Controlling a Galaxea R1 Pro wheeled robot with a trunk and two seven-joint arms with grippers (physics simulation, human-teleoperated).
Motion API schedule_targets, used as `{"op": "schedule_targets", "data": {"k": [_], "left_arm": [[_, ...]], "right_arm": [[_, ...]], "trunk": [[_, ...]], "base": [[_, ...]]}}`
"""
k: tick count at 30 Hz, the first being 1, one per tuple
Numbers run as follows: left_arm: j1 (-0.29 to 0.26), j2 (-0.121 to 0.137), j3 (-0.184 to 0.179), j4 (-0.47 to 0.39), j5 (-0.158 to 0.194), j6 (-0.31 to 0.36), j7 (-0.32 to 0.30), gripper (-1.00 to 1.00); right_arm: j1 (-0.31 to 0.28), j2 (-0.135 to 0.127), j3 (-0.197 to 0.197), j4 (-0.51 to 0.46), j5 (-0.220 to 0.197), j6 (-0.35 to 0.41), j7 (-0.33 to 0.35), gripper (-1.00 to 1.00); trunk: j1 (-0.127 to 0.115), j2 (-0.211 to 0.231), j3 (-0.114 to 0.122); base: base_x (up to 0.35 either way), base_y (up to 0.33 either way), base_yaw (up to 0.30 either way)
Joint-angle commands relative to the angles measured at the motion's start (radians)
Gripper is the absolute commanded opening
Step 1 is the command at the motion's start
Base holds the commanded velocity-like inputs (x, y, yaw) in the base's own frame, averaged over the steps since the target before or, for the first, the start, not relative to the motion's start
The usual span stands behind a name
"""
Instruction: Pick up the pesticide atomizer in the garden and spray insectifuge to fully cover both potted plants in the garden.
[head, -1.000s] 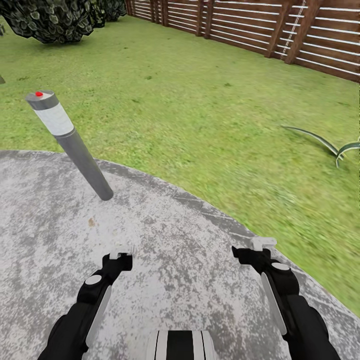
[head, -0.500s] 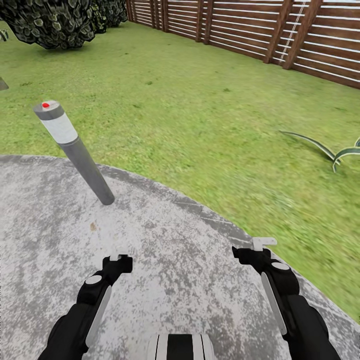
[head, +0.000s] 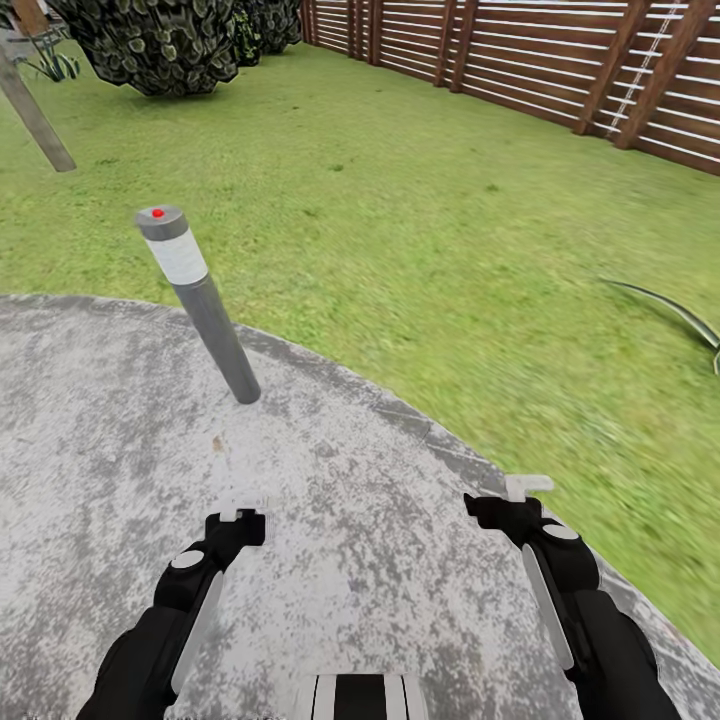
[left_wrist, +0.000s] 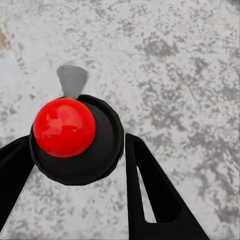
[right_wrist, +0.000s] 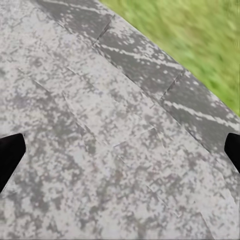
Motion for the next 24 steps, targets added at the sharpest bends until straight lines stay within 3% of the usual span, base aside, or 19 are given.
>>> {"op": "schedule_targets", "data": {"k": [1,5,10,24], "left_arm": [[-0.001,0.0,0.0,-0.001,0.0,0.005,0.001,-1.0],[0.011,0.0,-0.001,-0.036,0.001,0.005,0.001,-1.0],[0.083,0.0,-0.013,-0.108,0.001,0.005,0.001,-1.0],[0.097,0.0,-0.023,-0.12,-0.005,0.005,0.001,-1.0]], "right_arm": [[0.0,0.0,0.0,-0.001,0.0,0.005,0.0,1.0],[0.0,0.0,0.0,-0.001,0.0,0.005,0.0,1.0],[0.0,0.0,0.0,-0.001,0.0,0.005,0.0,1.0],[0.0,0.0,0.0,-0.001,0.0,0.005,0.0,1.0]], "trunk": [[0.0,0.0,-0.001],[0.0,0.0,-0.001],[0.0,0.0,-0.001],[0.0,0.0,0.011]], "base": [[0.0,0.0,0.26],[0.0,0.0,0.26],[0.007,-0.023,0.143],[0.083,-0.256,0.007]]}}
